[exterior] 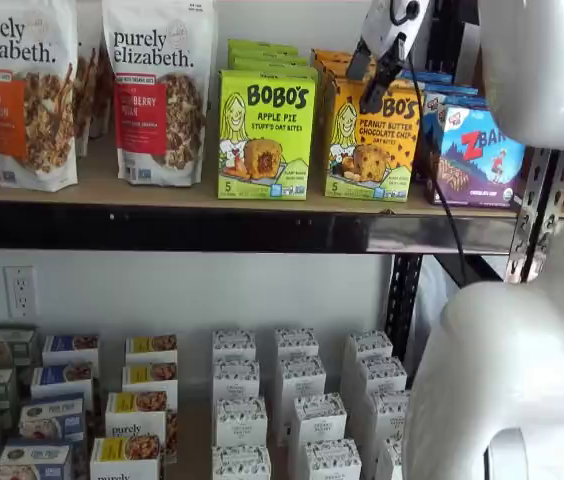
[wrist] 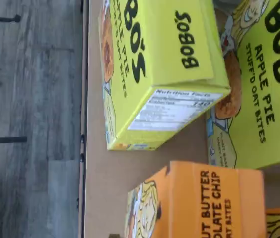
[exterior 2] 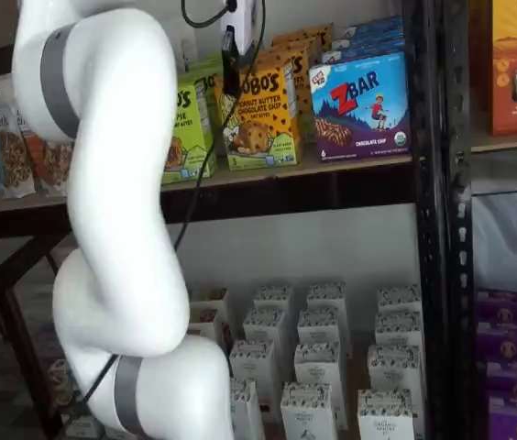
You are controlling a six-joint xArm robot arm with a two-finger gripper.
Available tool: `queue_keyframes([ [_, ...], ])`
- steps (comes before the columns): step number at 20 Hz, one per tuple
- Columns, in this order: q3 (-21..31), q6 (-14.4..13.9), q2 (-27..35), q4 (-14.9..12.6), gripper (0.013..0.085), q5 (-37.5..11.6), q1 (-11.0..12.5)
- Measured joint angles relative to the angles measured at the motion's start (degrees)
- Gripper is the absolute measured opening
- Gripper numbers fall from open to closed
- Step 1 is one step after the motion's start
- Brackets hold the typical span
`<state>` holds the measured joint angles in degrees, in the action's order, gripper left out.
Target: Pick up the orange box on the top shelf, the fifth box from the left
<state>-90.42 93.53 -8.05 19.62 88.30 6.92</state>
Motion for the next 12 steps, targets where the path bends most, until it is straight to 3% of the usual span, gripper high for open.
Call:
queue_keyframes([
  [12, -2.95, 0.04, 2.59, -2.57, 0.085, 4.16, -0.28],
])
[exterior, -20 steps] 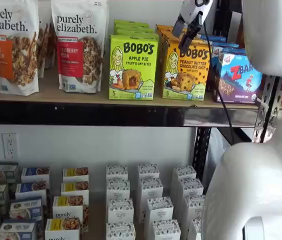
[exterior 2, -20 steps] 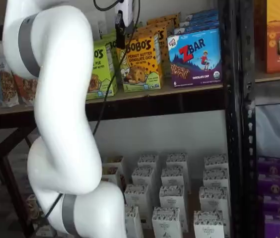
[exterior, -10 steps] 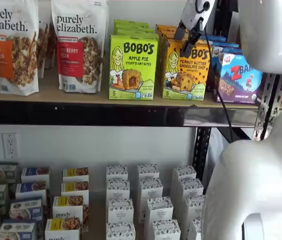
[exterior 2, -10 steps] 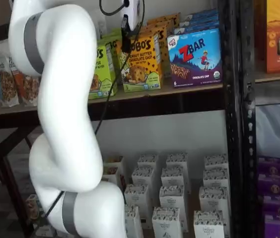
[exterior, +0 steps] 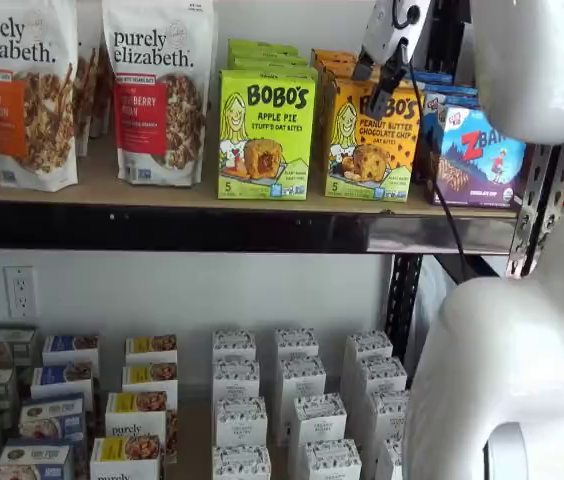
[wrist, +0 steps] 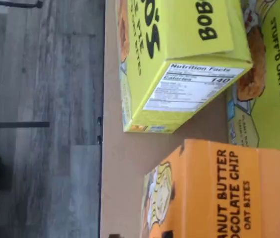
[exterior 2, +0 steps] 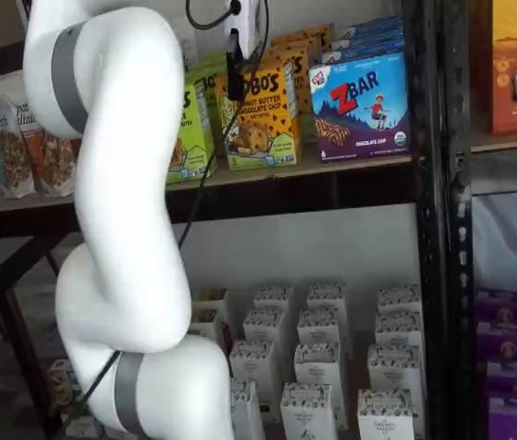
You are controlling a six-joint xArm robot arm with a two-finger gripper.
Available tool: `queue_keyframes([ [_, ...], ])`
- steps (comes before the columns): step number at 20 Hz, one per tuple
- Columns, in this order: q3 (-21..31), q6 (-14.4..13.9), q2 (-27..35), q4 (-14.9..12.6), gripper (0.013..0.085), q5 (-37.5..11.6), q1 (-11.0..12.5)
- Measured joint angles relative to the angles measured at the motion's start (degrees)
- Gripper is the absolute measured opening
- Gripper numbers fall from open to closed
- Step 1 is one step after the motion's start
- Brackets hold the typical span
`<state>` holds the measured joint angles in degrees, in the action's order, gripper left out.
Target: Pick up the orange box on the top shelf, the fifth box from the left
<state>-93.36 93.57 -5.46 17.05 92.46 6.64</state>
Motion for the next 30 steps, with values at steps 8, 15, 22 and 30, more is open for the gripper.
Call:
queue_keyframes([
  [8, -2.12, -0.6, 1.45, -1.78, 0.085, 3.26, -0.72],
  [15, -2.46, -0.91, 1.89, -3.64, 0.085, 4.3, -1.4],
  [22, -0.82, -1.0, 1.12, -4.54, 0.085, 3.32, -1.81],
  [30, -0.3, -0.85, 0.83, -4.3, 0.077, 3.39, -1.65],
])
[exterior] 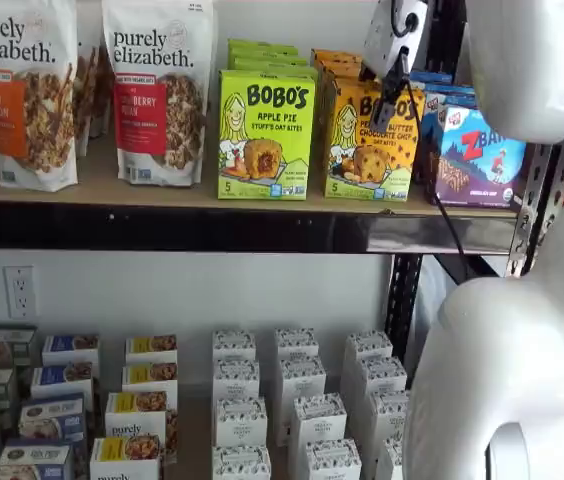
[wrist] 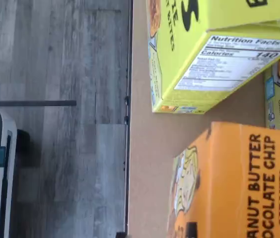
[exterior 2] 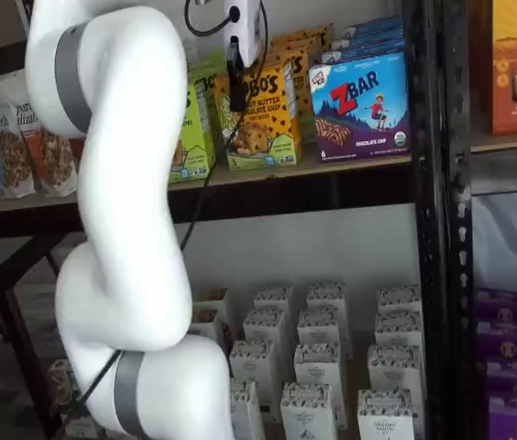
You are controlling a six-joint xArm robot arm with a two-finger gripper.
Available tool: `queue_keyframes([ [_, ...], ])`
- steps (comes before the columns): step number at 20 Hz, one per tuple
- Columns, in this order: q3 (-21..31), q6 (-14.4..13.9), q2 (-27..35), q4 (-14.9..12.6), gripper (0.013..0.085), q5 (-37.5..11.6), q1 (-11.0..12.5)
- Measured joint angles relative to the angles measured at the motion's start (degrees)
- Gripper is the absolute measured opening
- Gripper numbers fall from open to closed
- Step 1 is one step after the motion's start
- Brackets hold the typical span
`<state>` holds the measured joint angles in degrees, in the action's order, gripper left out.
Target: Pick up the orange box on the top shelf, the fifth box from the left
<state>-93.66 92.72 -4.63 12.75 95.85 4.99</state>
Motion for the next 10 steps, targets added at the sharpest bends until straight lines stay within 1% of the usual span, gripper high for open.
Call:
queue_keyframes([
  [2, 0.12, 0.04, -0.08, 0.01, 0.069, -0.02, 0.01],
  [3, 0.2, 0.06, -0.15, 0.01, 0.069, -0.1, 0.03],
  [4, 0.32, 0.1, -0.22, 0.07, 0.065, -0.19, 0.08],
  [10, 0.17, 0.08, -0.12, -0.17, 0.065, 0.13, 0.03],
])
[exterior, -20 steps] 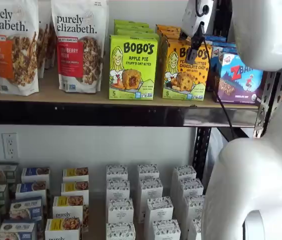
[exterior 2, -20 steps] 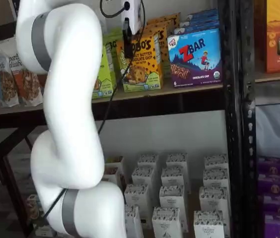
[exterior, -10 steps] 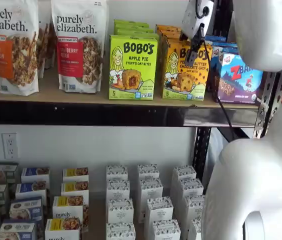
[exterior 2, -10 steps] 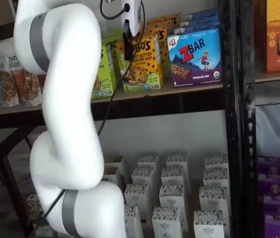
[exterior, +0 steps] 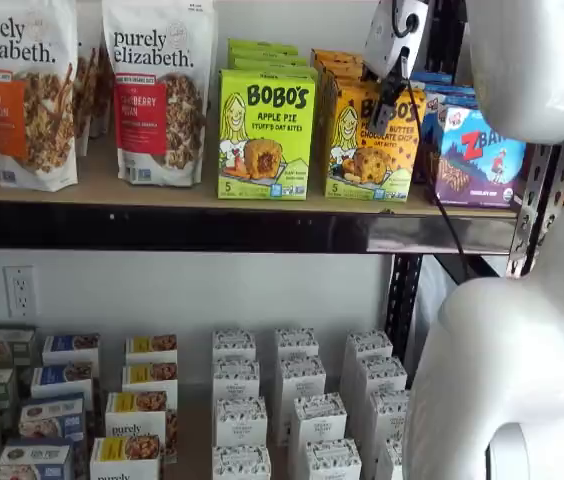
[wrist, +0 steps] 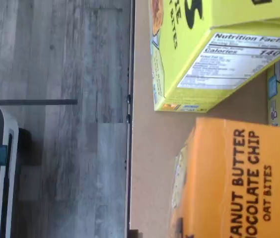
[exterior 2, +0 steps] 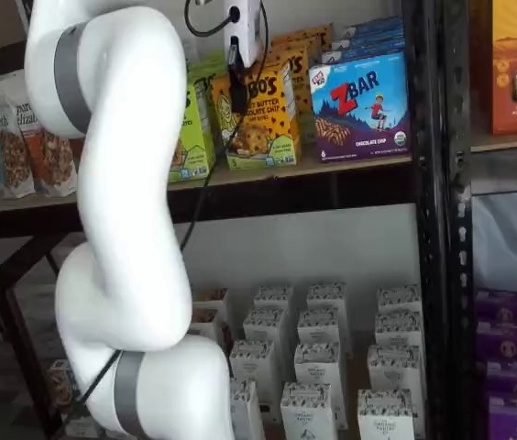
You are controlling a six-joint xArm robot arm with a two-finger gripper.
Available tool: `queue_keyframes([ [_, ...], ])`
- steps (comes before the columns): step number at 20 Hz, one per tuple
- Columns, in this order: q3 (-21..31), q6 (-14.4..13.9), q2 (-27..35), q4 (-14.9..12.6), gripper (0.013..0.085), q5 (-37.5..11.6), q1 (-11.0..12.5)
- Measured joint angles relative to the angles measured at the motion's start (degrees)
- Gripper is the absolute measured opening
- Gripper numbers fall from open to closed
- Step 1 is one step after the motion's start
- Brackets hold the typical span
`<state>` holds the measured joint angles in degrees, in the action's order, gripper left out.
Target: Pick up the orange box on the top shelf, the fifth box from the left
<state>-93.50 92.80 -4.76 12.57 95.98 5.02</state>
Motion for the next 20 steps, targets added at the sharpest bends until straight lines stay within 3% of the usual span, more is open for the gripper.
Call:
queue_keyframes([
  [12, 1.28, -0.03, -0.89, 0.69, 0.065, -1.65, -0.03],
  [20, 1.45, 0.08, -1.13, 1.08, 0.049, -1.53, 0.18],
])
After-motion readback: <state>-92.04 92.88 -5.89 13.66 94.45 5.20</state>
